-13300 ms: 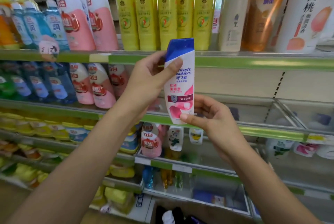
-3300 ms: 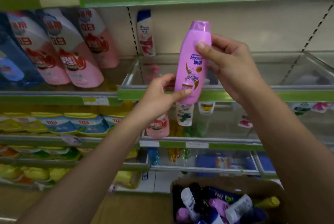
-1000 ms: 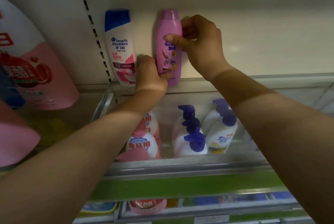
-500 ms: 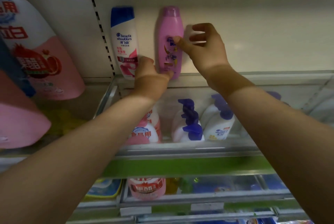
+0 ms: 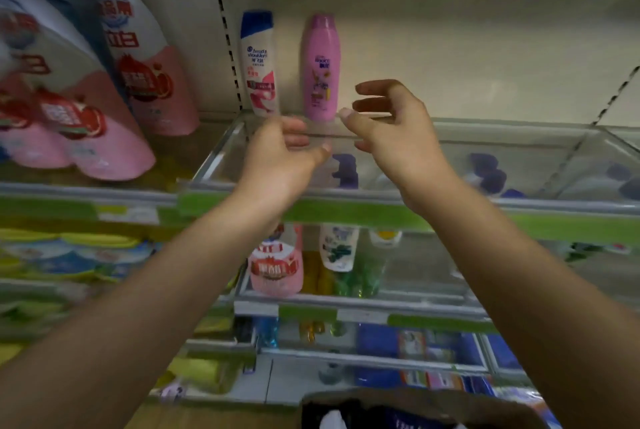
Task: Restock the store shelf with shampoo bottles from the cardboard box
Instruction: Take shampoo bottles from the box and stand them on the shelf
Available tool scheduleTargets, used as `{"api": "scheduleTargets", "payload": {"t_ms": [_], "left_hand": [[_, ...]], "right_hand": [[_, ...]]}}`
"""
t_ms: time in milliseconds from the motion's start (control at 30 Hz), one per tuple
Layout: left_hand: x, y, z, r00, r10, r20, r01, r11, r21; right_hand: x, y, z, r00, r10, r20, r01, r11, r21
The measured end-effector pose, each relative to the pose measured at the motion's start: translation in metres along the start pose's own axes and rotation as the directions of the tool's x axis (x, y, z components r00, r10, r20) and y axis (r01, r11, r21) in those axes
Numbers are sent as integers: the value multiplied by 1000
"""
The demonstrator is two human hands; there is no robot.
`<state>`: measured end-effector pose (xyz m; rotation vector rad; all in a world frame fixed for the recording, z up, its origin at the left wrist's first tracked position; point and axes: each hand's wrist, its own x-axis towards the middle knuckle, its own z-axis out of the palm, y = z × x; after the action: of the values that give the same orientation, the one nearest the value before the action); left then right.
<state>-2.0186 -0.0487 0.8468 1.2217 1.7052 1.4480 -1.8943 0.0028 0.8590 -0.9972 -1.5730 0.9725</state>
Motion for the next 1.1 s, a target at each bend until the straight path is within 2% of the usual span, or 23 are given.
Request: {"api": "scheduleTargets", "payload": {"t_ms": [267,500,667,800,1100], "left_hand": [[-133,-8,13,996,-95,0,94,993,-71],[-221,-69,27,960,-277,48,278,960,-19],[-274,-128,43,906,-420,57,420,907,10],[-308,-171,65,832,-541,127,539,841,53],[-362,-268,101,711,-676,193,642,737,211]], "right_hand": [[-105,-6,-56,975,76,211,-84,996,30],[-191,38,-90,910,290,296,-316,948,42],[-251,98,-108,843,460,277,-474,880,-18],[-293,150,-118,787,573,227,-578,815,-54],[-381,250,-122,600,790,127,-767,613,-189]]}}
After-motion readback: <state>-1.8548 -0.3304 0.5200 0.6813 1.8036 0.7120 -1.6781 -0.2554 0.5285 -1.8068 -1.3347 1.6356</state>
